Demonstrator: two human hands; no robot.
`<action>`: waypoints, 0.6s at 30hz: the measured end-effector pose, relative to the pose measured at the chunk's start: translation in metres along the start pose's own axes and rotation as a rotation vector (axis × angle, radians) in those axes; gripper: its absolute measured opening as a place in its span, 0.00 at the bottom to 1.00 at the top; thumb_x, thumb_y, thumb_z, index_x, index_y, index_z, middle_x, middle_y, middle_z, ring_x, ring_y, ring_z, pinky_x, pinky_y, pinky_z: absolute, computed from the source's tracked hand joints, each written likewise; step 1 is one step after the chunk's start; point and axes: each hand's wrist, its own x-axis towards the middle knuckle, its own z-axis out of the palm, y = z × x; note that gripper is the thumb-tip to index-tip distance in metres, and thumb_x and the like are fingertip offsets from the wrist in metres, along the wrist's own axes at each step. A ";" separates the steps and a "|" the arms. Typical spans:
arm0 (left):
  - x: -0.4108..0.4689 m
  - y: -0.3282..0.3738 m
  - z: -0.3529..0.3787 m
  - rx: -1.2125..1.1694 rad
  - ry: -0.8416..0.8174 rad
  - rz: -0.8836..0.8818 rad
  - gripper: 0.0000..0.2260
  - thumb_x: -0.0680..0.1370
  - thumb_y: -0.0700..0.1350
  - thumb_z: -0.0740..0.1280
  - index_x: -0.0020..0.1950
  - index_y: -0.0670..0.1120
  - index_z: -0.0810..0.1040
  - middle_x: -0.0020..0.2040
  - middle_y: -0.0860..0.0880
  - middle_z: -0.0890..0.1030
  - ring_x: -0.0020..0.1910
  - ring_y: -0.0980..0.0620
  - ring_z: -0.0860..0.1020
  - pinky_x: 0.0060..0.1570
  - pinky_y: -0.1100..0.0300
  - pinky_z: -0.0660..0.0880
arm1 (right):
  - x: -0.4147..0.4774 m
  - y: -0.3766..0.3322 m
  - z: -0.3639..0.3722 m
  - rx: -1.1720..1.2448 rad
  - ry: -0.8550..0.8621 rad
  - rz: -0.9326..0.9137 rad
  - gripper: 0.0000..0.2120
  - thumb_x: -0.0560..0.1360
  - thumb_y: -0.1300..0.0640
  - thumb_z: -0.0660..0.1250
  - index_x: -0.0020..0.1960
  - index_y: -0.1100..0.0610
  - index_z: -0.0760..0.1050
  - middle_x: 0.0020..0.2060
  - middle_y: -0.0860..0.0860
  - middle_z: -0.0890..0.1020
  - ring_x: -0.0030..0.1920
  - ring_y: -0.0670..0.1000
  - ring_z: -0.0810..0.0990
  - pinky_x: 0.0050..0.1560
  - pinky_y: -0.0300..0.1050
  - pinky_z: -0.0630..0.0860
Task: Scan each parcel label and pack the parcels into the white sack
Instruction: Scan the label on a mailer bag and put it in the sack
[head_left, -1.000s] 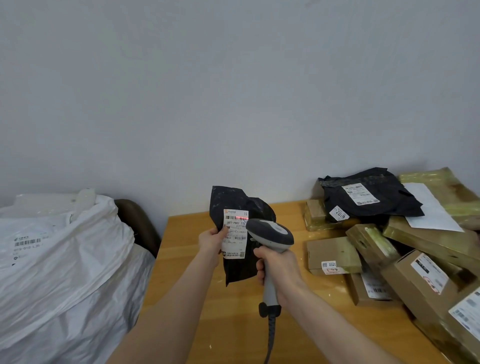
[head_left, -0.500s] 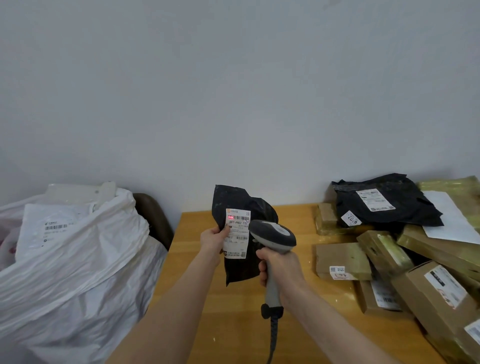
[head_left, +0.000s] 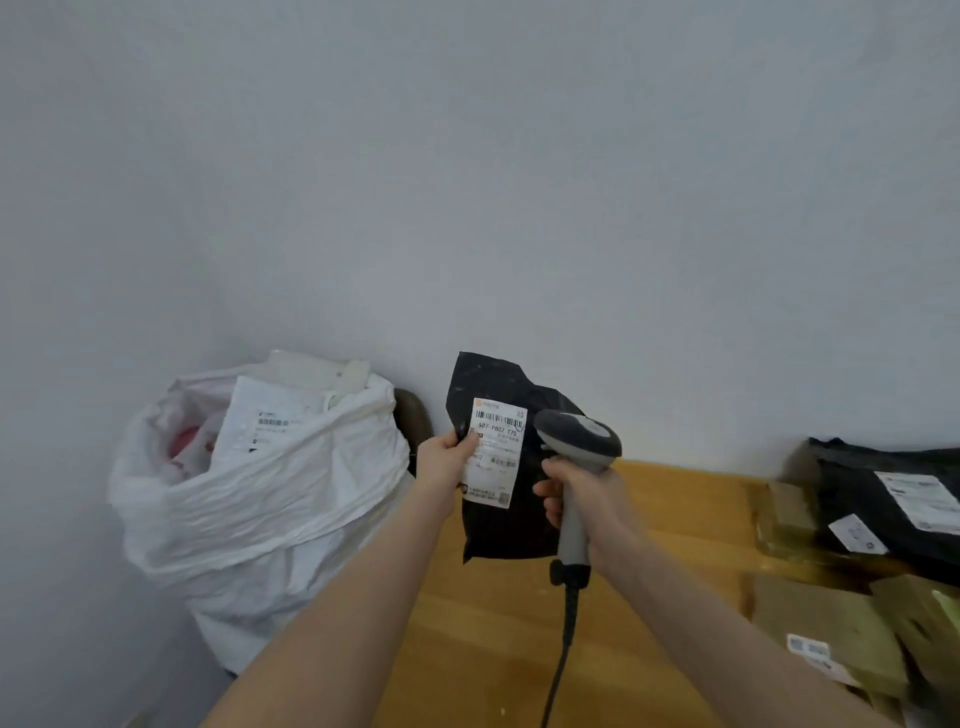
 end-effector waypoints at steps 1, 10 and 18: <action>0.005 0.012 -0.014 -0.006 0.032 0.029 0.04 0.79 0.41 0.66 0.47 0.45 0.80 0.43 0.47 0.84 0.40 0.51 0.83 0.36 0.58 0.80 | 0.005 -0.004 0.016 -0.001 -0.017 -0.012 0.03 0.74 0.62 0.70 0.46 0.62 0.78 0.28 0.54 0.83 0.25 0.47 0.77 0.28 0.40 0.77; 0.080 0.116 -0.191 -0.119 0.341 0.356 0.06 0.80 0.41 0.64 0.52 0.43 0.80 0.45 0.48 0.84 0.44 0.51 0.82 0.46 0.56 0.80 | 0.055 -0.009 0.220 -0.019 -0.183 -0.059 0.06 0.75 0.63 0.69 0.39 0.63 0.77 0.26 0.54 0.81 0.24 0.48 0.75 0.29 0.41 0.76; 0.177 0.162 -0.358 -0.068 0.531 0.361 0.07 0.80 0.41 0.64 0.55 0.42 0.79 0.48 0.46 0.82 0.42 0.51 0.81 0.41 0.58 0.79 | 0.103 0.015 0.369 0.034 -0.170 0.033 0.04 0.73 0.64 0.70 0.42 0.65 0.78 0.28 0.56 0.81 0.23 0.49 0.75 0.28 0.40 0.75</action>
